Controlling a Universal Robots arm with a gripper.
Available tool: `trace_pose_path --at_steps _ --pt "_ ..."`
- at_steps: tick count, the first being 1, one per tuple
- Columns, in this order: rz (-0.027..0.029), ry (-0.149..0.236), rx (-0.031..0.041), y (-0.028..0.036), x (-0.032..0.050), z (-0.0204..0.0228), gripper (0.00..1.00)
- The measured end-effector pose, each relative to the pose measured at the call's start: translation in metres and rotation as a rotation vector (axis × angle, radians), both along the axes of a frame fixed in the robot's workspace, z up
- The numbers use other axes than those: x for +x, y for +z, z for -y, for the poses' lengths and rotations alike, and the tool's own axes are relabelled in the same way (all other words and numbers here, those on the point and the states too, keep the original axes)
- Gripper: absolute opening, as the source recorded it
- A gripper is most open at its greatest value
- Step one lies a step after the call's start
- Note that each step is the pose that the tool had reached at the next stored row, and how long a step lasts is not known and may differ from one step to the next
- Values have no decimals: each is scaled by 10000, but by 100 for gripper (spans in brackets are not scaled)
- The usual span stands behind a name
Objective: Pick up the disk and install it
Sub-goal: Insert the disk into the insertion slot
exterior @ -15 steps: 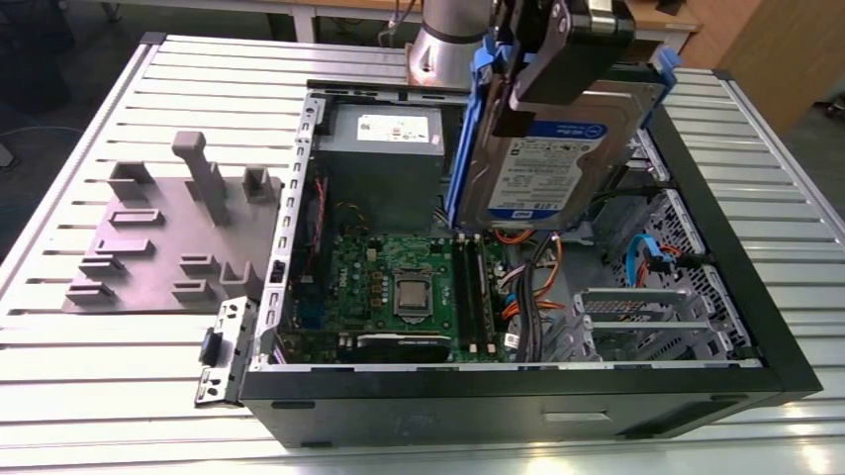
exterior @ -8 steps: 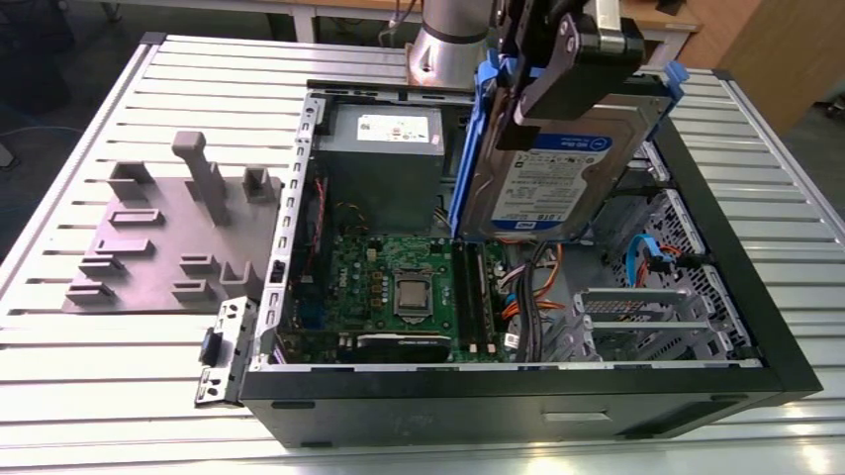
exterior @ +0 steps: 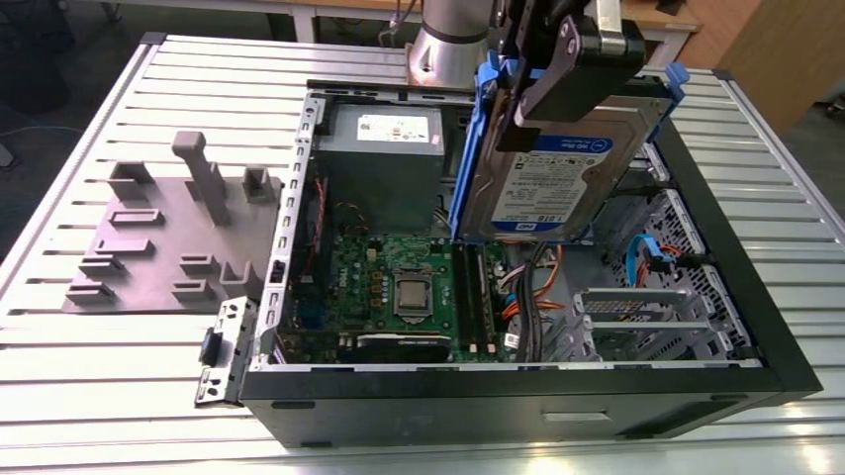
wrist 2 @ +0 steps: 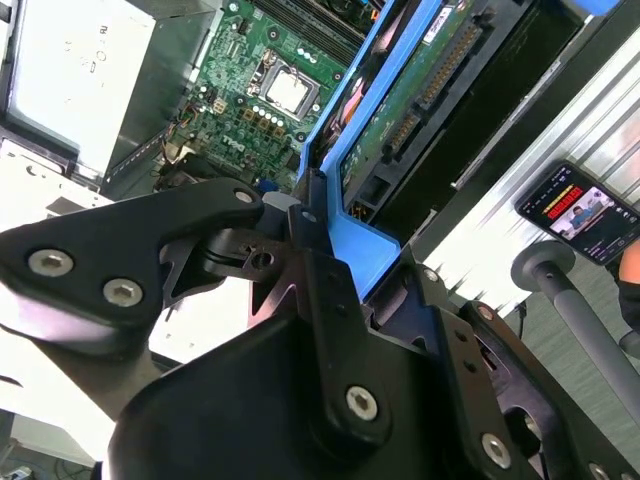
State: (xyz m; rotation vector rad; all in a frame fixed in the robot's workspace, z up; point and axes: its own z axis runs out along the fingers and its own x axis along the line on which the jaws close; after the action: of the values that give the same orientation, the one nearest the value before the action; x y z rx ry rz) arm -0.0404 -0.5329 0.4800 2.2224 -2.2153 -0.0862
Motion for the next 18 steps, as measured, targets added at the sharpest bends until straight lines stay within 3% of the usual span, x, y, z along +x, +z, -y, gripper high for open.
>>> trace_pose_path --at_steps 9,14,18 --pt "0 2 -1 0 1 12 37" --pt "0 0 -6 -9 22 98 37" --pt "1 0 -4 -29 136 141 37"
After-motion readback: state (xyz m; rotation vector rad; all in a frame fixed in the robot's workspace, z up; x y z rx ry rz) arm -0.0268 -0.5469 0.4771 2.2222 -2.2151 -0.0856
